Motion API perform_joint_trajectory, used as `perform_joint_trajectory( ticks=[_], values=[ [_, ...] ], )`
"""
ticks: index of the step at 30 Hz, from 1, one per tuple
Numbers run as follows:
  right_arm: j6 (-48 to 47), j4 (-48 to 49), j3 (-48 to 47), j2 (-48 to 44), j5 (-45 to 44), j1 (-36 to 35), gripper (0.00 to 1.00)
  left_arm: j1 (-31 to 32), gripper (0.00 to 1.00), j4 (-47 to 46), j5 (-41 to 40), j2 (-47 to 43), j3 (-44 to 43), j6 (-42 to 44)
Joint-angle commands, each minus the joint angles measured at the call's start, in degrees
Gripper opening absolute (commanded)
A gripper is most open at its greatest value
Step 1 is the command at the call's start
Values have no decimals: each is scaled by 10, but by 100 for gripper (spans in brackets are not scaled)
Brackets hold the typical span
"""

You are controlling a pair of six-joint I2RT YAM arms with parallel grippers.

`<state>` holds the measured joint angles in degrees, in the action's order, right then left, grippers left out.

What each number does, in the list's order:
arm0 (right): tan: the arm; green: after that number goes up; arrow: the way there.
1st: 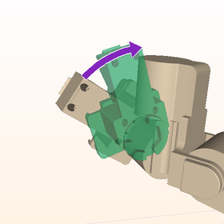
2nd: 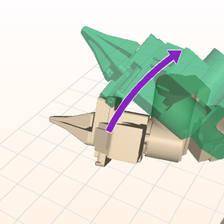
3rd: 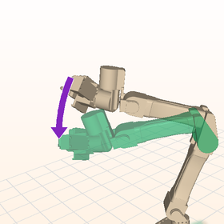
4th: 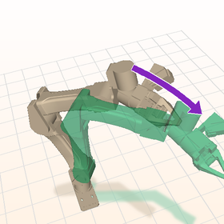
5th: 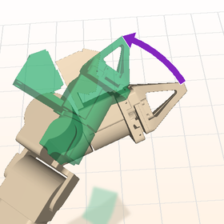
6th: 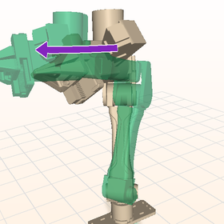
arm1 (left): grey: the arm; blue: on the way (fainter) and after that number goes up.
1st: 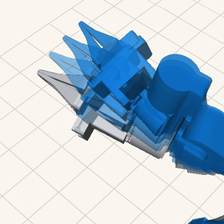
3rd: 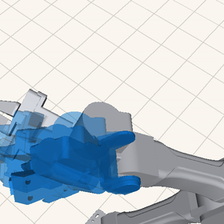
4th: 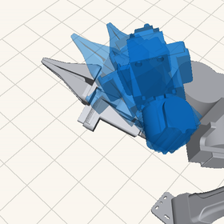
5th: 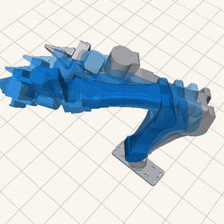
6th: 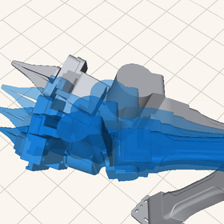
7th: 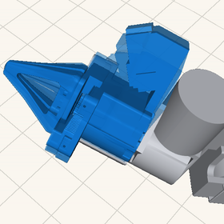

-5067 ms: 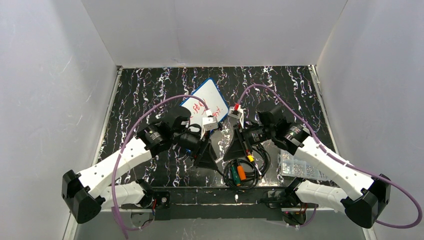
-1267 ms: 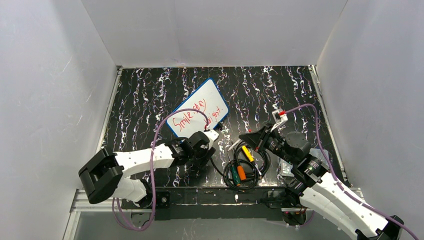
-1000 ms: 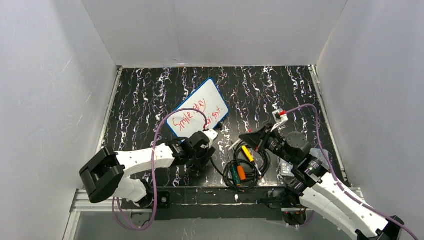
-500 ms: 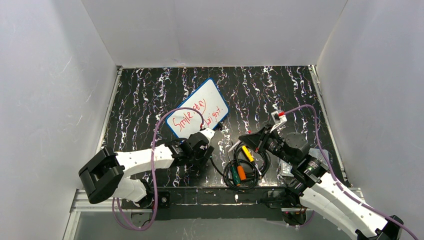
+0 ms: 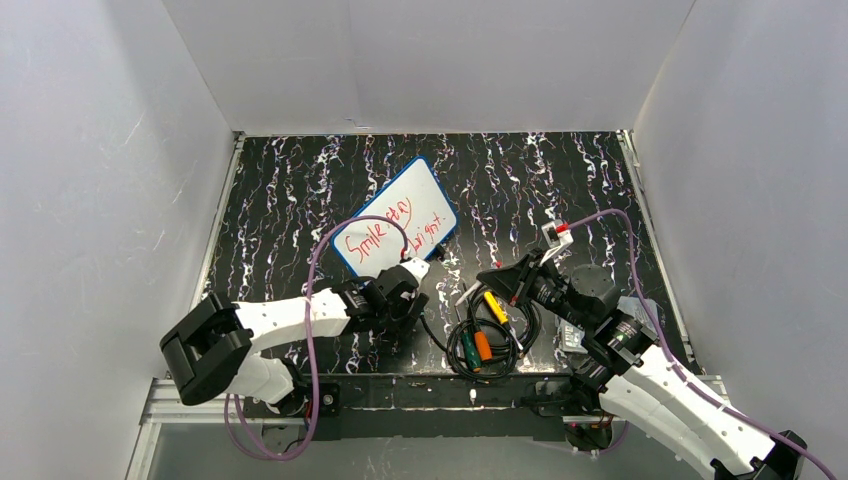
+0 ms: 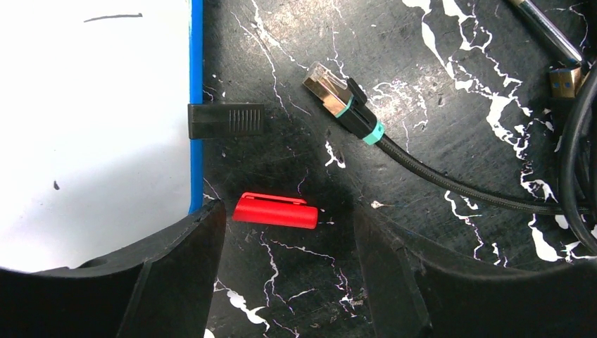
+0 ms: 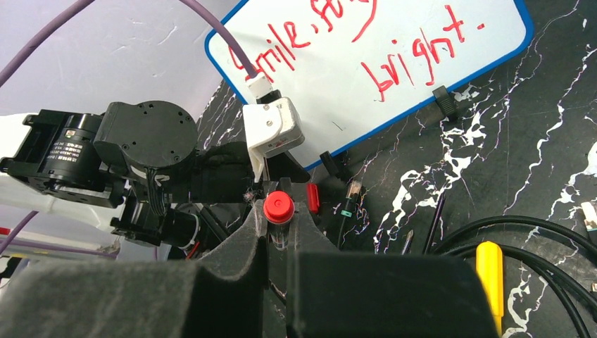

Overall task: Write a sentence on the whiteboard
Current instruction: Close the whiteboard marker at the center of the board.

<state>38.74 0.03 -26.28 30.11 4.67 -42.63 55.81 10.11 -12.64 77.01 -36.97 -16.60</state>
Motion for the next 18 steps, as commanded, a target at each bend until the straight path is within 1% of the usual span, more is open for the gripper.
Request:
perform_joint_trajectory(
  ticks=[1,9,18],
  values=[
    [-5,30,5,-1,2,2,1,-3,65,7,5,-4,6,-13],
    [-2,32,8,0,2,2,1,-3,65,-1,46,-14,17,-24],
    [1,36,12,2,2,2,1,-2,66,-10,103,-47,28,-27]
  ],
)
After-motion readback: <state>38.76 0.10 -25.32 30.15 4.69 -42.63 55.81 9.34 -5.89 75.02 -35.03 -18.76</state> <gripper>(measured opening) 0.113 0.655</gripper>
